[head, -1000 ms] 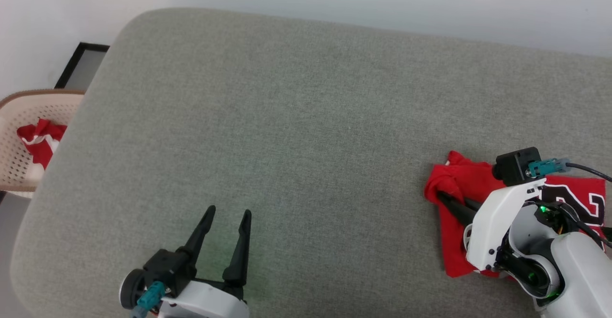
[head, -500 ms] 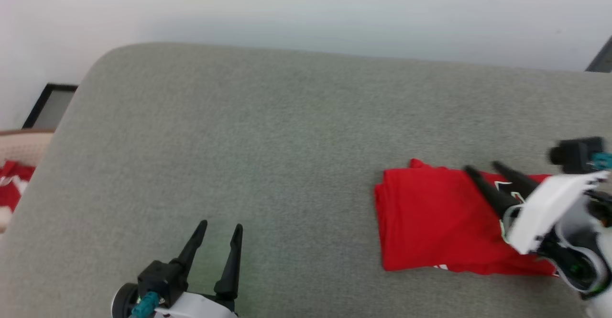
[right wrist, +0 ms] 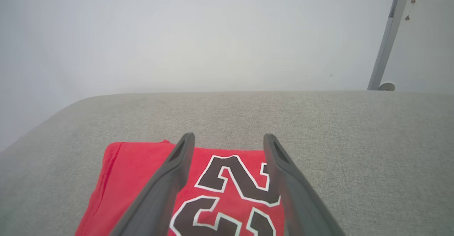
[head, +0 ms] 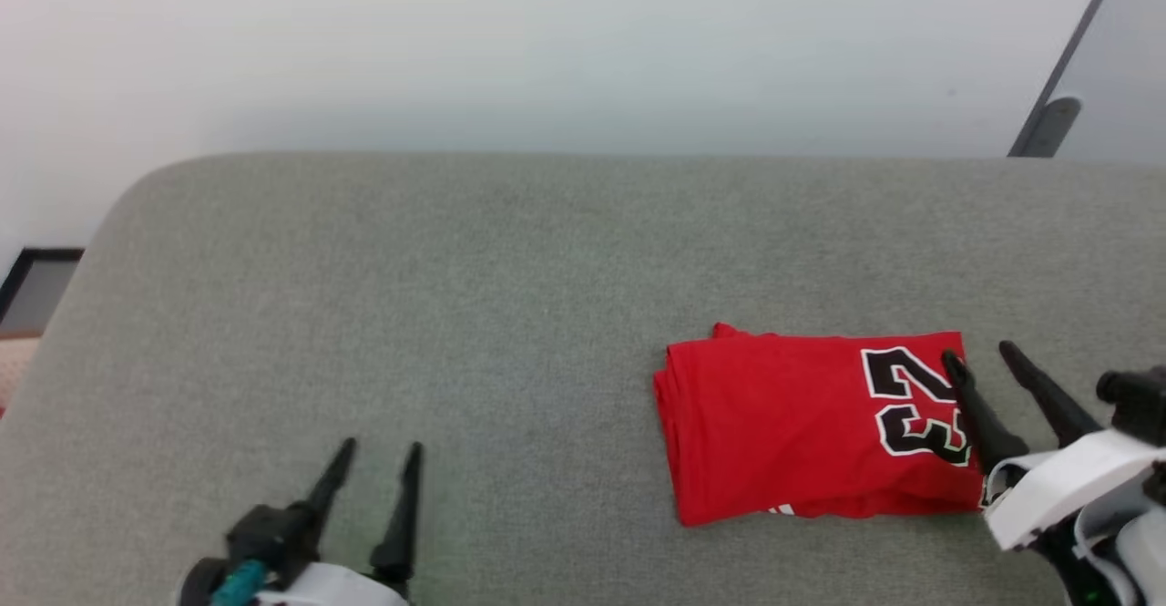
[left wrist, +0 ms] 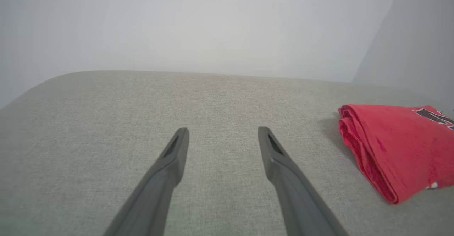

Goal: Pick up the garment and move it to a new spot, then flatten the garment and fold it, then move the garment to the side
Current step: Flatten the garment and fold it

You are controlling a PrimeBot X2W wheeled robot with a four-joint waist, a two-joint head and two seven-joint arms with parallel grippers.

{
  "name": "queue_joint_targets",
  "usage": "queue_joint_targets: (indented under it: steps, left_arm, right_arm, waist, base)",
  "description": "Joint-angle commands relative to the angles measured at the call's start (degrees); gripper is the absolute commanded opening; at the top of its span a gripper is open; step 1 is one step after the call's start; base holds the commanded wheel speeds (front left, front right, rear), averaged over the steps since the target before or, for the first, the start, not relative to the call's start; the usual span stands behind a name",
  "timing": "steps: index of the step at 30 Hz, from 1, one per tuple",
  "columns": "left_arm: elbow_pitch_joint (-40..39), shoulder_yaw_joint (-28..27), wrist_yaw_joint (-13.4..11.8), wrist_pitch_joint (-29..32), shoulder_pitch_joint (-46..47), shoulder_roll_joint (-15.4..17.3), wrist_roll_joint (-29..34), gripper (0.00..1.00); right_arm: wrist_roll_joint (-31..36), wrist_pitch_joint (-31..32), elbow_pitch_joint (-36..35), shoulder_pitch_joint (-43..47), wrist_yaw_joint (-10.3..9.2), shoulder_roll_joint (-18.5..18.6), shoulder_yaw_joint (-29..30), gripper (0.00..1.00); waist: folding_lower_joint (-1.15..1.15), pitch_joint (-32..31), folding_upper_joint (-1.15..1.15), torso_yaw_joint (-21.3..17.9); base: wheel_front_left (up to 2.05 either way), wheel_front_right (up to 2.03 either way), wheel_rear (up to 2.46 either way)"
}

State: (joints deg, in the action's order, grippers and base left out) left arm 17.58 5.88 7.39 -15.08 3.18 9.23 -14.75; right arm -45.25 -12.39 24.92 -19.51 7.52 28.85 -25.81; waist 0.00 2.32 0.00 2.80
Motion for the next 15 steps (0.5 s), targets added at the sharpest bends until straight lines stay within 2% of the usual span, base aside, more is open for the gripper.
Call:
queue_joint_targets:
  steps: [1, 4, 9, 15]
  left_arm:
    - [-0.61, -1.52, 0.12, -0.06, -0.81, 0.23, -0.29, 1.0]
    - [-1.83, -3.06, 0.13, -0.06, -1.8, 0.39, 0.5, 1.0]
    - [-4.53, -4.54, 0.13, -0.06, -3.75, 0.37, 1.45, 1.0]
    - [-7.3, -5.14, 0.13, -0.06, -6.27, 0.53, 2.14, 1.0]
  right_arm:
    - [1.38, -1.62, 0.76, 1.03, -0.08, -0.8, -0.04, 1.0]
    - [3.18, -2.77, 0.71, 2.4, -0.08, -2.37, 2.65, 1.0]
    - [9.31, -2.71, -5.95, 7.16, -0.08, -6.03, 10.76, 1.0]
    - [13.53, -2.73, -13.68, 14.75, -0.08, -8.48, 16.55, 1.0]
  waist:
    - [0.0, -1.63, 0.0, -1.01]
    - [0.0, -2.25, 0.0, -1.0]
    - [0.0, -2.33, 0.0, -0.51]
    - [0.0, -2.72, 0.0, 0.74]
  base:
    - [0.0, 0.0, 0.0]
    - [0.0, 0.0, 0.0]
    - [0.0, 0.0, 0.0]
    - [0.0, 0.0, 0.0]
